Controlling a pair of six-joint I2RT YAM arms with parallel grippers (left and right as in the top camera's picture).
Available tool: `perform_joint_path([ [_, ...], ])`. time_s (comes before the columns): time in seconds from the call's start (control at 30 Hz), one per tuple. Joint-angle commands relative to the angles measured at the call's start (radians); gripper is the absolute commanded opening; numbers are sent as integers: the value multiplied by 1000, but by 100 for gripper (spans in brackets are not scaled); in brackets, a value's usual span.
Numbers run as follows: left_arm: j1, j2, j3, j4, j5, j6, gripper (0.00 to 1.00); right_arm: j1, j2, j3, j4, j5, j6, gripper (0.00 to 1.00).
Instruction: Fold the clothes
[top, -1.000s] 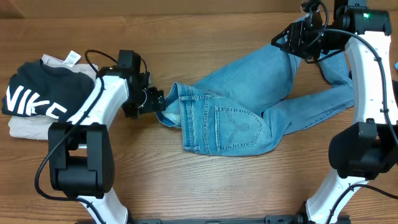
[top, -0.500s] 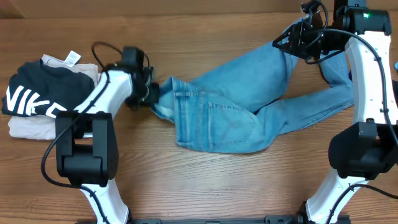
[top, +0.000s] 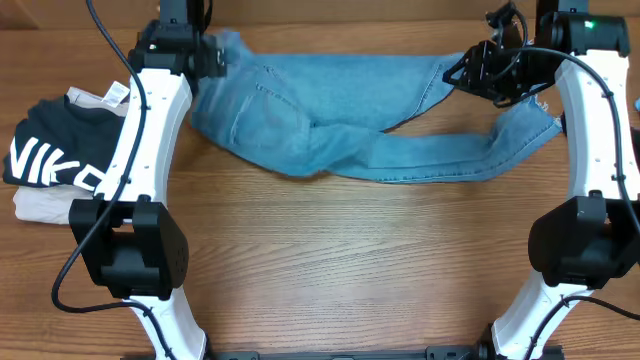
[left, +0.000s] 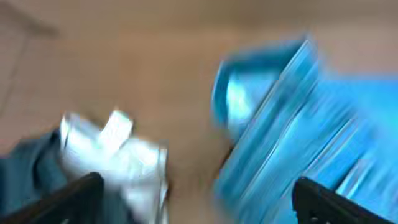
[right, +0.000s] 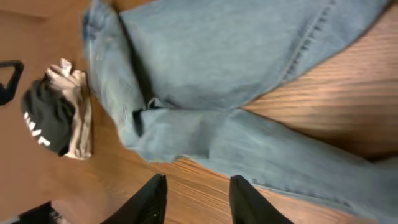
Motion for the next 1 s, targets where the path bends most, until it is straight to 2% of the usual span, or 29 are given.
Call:
perform_joint_path([
  [0.0,6,13,5,-168,42,-30,100,1,-23,13,-39,121,2,52],
  [0.1,12,19,-7,-311,170,-95,100,1,-12,-10,-78,183,55,57],
  [0.23,32,21,-114,-332,177,-218,100,1,-11,-115,-56,182,58,59],
  [0.33,71,23,-256,-184,183,-301,100,1,-11,-193,-45,182,57,58],
  [0.5,107,23,-377,114,210,-303,98,1,-11,-224,-43,178,57,57],
  [0.57,107,31,-395,219,285,-243,87,1,-11,-224,-45,179,57,56],
  [0.67,99,71,-405,308,372,-208,80,1,-11,-224,-46,178,58,53],
  [0.77,92,136,-405,330,385,-198,72,1,-11,-224,-55,174,58,52],
  [0.83,93,171,-405,327,400,-187,63,1,-11,-224,-61,163,59,51],
  [0.9,94,177,-405,323,407,-154,45,1,-11,-224,-63,163,59,51],
  [0.97,94,163,-398,317,406,-128,16,1,-11,-224,-61,163,59,50],
])
